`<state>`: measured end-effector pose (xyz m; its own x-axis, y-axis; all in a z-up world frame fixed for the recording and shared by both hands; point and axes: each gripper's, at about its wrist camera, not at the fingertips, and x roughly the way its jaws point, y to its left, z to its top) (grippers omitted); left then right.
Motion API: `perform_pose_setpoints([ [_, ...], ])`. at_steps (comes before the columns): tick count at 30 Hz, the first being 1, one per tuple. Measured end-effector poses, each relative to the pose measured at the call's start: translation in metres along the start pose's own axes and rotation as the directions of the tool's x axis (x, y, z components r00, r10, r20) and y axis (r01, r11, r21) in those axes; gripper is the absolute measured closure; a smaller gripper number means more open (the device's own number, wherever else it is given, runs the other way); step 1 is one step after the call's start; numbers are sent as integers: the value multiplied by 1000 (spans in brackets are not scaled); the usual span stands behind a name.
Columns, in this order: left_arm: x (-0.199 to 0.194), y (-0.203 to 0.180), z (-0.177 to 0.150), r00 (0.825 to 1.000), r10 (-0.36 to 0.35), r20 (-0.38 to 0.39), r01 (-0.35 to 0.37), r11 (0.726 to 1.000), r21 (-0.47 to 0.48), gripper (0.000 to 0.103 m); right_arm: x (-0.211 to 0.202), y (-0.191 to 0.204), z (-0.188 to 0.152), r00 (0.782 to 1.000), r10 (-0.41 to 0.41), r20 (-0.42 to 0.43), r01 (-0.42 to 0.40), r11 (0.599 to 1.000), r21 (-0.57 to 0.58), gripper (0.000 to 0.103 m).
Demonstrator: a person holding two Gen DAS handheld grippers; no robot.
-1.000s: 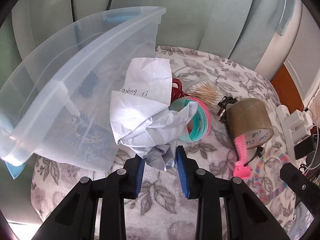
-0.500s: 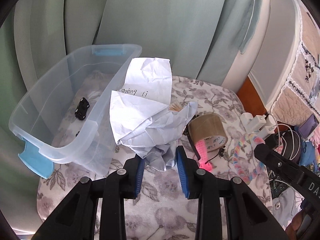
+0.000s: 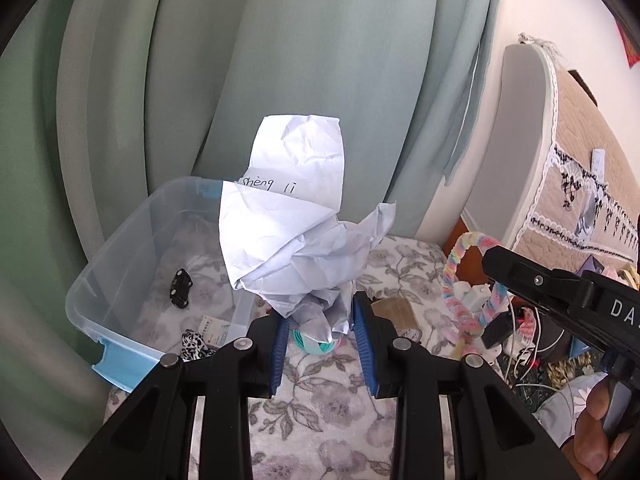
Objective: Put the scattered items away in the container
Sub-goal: 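Carry paper and hair tie over the clear box and release both inside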
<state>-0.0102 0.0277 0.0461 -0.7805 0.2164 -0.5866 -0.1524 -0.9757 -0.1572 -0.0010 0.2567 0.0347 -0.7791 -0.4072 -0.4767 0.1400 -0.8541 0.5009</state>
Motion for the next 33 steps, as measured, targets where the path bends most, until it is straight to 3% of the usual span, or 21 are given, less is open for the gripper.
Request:
perform_pose_setpoints([
  [16, -25, 97, 20, 989, 115, 98, -98, 982, -164, 71, 30, 98, 15, 994, 102, -25, -105, 978, -180, 94],
  [25, -12, 132, 19, 986, 151, 66, -132, 964, -230, 70, 67, 133, 7, 982, 156, -102, -176, 957, -233, 94],
  [33, 10, 143, 17, 989, 148, 21, -138, 959, -247, 70, 104, 143, -3, 971, 153, -185, -197, 948, -251, 94],
])
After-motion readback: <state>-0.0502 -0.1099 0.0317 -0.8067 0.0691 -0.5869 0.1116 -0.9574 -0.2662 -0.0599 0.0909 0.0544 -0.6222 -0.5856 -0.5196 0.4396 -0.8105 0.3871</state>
